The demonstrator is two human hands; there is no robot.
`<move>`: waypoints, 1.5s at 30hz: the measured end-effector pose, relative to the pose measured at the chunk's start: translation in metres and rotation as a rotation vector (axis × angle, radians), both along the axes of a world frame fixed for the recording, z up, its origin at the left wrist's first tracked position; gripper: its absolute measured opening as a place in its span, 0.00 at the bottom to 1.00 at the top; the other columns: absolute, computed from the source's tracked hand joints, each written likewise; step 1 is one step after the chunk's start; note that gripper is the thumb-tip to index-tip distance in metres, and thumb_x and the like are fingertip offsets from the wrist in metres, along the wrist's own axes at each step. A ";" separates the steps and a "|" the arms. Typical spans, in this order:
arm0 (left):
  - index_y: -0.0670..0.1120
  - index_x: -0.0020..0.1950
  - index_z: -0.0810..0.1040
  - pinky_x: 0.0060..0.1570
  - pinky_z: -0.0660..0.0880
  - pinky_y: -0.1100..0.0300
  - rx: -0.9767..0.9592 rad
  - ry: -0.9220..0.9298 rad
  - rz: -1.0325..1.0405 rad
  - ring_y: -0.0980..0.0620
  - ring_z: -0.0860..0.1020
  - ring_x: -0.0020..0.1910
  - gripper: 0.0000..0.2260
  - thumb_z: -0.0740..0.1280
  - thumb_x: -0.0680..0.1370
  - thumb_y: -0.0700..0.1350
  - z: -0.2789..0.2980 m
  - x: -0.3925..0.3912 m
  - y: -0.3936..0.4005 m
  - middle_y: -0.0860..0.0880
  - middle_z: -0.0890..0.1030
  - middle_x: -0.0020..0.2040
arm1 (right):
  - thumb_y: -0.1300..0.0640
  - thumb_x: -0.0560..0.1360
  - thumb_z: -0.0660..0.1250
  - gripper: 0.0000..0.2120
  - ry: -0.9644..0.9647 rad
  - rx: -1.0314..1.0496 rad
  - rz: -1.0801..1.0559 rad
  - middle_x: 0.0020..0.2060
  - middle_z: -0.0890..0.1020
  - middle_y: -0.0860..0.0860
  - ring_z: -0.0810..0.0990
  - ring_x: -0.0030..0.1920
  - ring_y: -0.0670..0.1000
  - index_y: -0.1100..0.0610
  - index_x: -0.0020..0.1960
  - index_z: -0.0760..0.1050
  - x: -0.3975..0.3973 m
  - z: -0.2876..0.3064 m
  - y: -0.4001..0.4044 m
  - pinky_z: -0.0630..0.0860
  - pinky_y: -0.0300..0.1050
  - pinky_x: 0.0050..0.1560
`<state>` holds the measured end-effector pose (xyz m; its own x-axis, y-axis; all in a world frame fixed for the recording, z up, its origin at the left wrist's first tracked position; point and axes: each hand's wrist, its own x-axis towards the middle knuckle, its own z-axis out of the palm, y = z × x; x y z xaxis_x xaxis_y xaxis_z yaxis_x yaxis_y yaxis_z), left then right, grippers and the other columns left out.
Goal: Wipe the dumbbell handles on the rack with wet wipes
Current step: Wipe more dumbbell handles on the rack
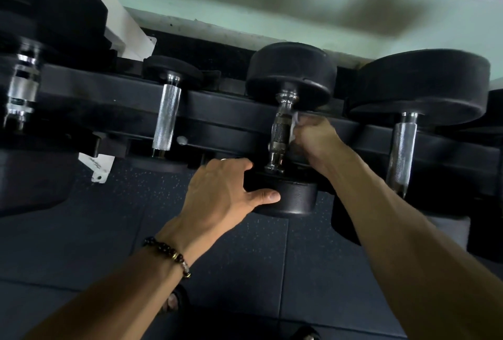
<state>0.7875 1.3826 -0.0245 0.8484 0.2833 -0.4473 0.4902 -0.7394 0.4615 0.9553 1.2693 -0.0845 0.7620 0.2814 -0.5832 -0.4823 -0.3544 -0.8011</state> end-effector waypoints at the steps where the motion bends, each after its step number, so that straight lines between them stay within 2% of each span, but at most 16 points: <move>1: 0.50 0.72 0.70 0.67 0.66 0.54 -0.004 0.005 0.005 0.49 0.71 0.69 0.38 0.66 0.69 0.70 0.001 0.000 0.000 0.51 0.76 0.69 | 0.69 0.70 0.66 0.11 0.014 -0.102 0.148 0.33 0.82 0.55 0.81 0.38 0.57 0.57 0.34 0.82 -0.007 0.003 -0.011 0.81 0.58 0.46; 4: 0.49 0.72 0.71 0.66 0.66 0.54 -0.002 0.004 0.023 0.49 0.71 0.69 0.38 0.67 0.69 0.70 0.005 0.000 -0.001 0.51 0.76 0.68 | 0.69 0.74 0.64 0.11 0.017 -0.209 0.410 0.30 0.83 0.53 0.81 0.34 0.48 0.62 0.37 0.81 -0.016 0.018 -0.024 0.77 0.41 0.39; 7: 0.49 0.72 0.71 0.66 0.66 0.54 0.007 0.007 0.004 0.49 0.72 0.68 0.38 0.66 0.68 0.70 0.006 0.001 -0.001 0.51 0.77 0.68 | 0.71 0.73 0.63 0.16 -0.041 -0.105 0.041 0.29 0.79 0.57 0.80 0.32 0.55 0.59 0.30 0.78 0.005 0.015 0.000 0.80 0.52 0.44; 10: 0.49 0.72 0.71 0.67 0.65 0.53 0.006 0.024 0.008 0.48 0.71 0.69 0.38 0.66 0.68 0.71 0.003 0.001 -0.001 0.51 0.76 0.68 | 0.61 0.71 0.70 0.09 -0.109 -0.111 -0.149 0.36 0.84 0.54 0.85 0.42 0.58 0.54 0.34 0.84 0.012 -0.001 0.015 0.82 0.54 0.48; 13: 0.50 0.72 0.71 0.67 0.66 0.53 0.003 0.024 0.015 0.48 0.70 0.70 0.38 0.66 0.69 0.70 0.006 0.001 -0.001 0.51 0.76 0.69 | 0.63 0.72 0.67 0.07 -0.030 -0.258 0.106 0.34 0.83 0.52 0.82 0.37 0.52 0.59 0.38 0.82 -0.014 0.003 -0.007 0.80 0.45 0.42; 15: 0.50 0.72 0.71 0.66 0.67 0.52 0.014 0.036 0.003 0.48 0.71 0.69 0.38 0.67 0.69 0.70 0.007 0.002 -0.001 0.51 0.76 0.68 | 0.67 0.73 0.64 0.10 -0.053 -0.322 0.274 0.33 0.84 0.54 0.82 0.38 0.51 0.62 0.37 0.81 -0.024 0.015 -0.022 0.79 0.47 0.45; 17: 0.51 0.70 0.73 0.64 0.69 0.52 0.034 0.035 -0.020 0.48 0.73 0.67 0.38 0.66 0.67 0.72 0.006 0.003 0.001 0.51 0.78 0.66 | 0.67 0.74 0.63 0.12 -0.163 -0.332 0.234 0.37 0.85 0.53 0.84 0.40 0.48 0.59 0.37 0.82 -0.030 0.035 -0.027 0.81 0.44 0.45; 20: 0.52 0.71 0.71 0.61 0.74 0.51 -0.015 -0.011 0.004 0.49 0.77 0.63 0.40 0.65 0.66 0.74 0.004 0.007 0.010 0.50 0.80 0.63 | 0.70 0.76 0.63 0.12 -0.137 -0.038 0.057 0.44 0.85 0.54 0.86 0.44 0.49 0.57 0.48 0.82 -0.048 0.062 -0.028 0.82 0.40 0.44; 23: 0.56 0.76 0.64 0.63 0.73 0.53 -0.295 -0.116 0.161 0.54 0.77 0.62 0.41 0.63 0.67 0.73 0.004 0.014 0.020 0.53 0.81 0.61 | 0.70 0.77 0.63 0.09 -0.019 0.185 -0.042 0.48 0.85 0.59 0.86 0.49 0.55 0.61 0.51 0.79 -0.067 0.074 -0.027 0.82 0.48 0.50; 26: 0.55 0.66 0.76 0.60 0.77 0.55 -0.574 -0.215 0.121 0.60 0.80 0.56 0.25 0.71 0.71 0.61 0.011 0.022 0.018 0.57 0.83 0.55 | 0.70 0.77 0.64 0.07 0.021 0.331 -0.164 0.48 0.84 0.60 0.85 0.50 0.58 0.60 0.49 0.78 -0.077 0.076 -0.022 0.82 0.52 0.52; 29: 0.47 0.51 0.83 0.45 0.83 0.56 -0.714 -0.271 0.228 0.54 0.84 0.44 0.07 0.74 0.74 0.41 0.019 0.028 0.016 0.50 0.85 0.46 | 0.66 0.76 0.69 0.06 -0.180 0.158 -0.091 0.44 0.85 0.55 0.85 0.47 0.52 0.57 0.47 0.80 -0.085 0.076 -0.019 0.82 0.46 0.50; 32: 0.46 0.48 0.82 0.36 0.82 0.60 -0.630 -0.315 0.339 0.53 0.84 0.37 0.05 0.71 0.75 0.37 0.009 0.032 0.022 0.48 0.84 0.43 | 0.59 0.76 0.71 0.11 -0.413 -0.191 0.078 0.48 0.84 0.48 0.83 0.49 0.45 0.54 0.58 0.81 -0.095 0.067 -0.027 0.80 0.42 0.54; 35: 0.47 0.46 0.81 0.36 0.82 0.60 -0.490 -0.332 0.436 0.55 0.84 0.35 0.06 0.70 0.75 0.36 -0.010 0.042 0.036 0.51 0.83 0.44 | 0.53 0.76 0.70 0.14 -0.484 -0.397 0.079 0.54 0.79 0.47 0.78 0.57 0.48 0.52 0.61 0.79 -0.114 0.052 -0.037 0.76 0.44 0.59; 39: 0.45 0.42 0.79 0.40 0.79 0.55 -0.254 -0.468 0.394 0.57 0.78 0.34 0.03 0.71 0.74 0.41 -0.031 0.077 0.037 0.57 0.78 0.36 | 0.51 0.79 0.65 0.12 -0.486 -0.376 0.055 0.57 0.76 0.46 0.71 0.63 0.50 0.51 0.61 0.79 -0.133 0.032 -0.036 0.61 0.21 0.54; 42: 0.45 0.41 0.81 0.40 0.77 0.55 -0.282 -0.503 0.365 0.54 0.77 0.34 0.02 0.71 0.74 0.43 -0.038 0.107 0.021 0.54 0.79 0.35 | 0.53 0.80 0.65 0.10 -0.523 -0.317 0.016 0.56 0.76 0.42 0.71 0.62 0.49 0.49 0.60 0.80 -0.135 0.026 -0.035 0.61 0.21 0.55; 45: 0.46 0.40 0.82 0.37 0.76 0.65 -0.410 -0.447 0.355 0.56 0.79 0.35 0.09 0.68 0.77 0.49 -0.044 0.109 0.014 0.50 0.83 0.37 | 0.52 0.79 0.66 0.10 -0.518 -0.273 -0.001 0.55 0.76 0.40 0.71 0.63 0.48 0.48 0.59 0.80 -0.135 0.023 -0.037 0.63 0.24 0.56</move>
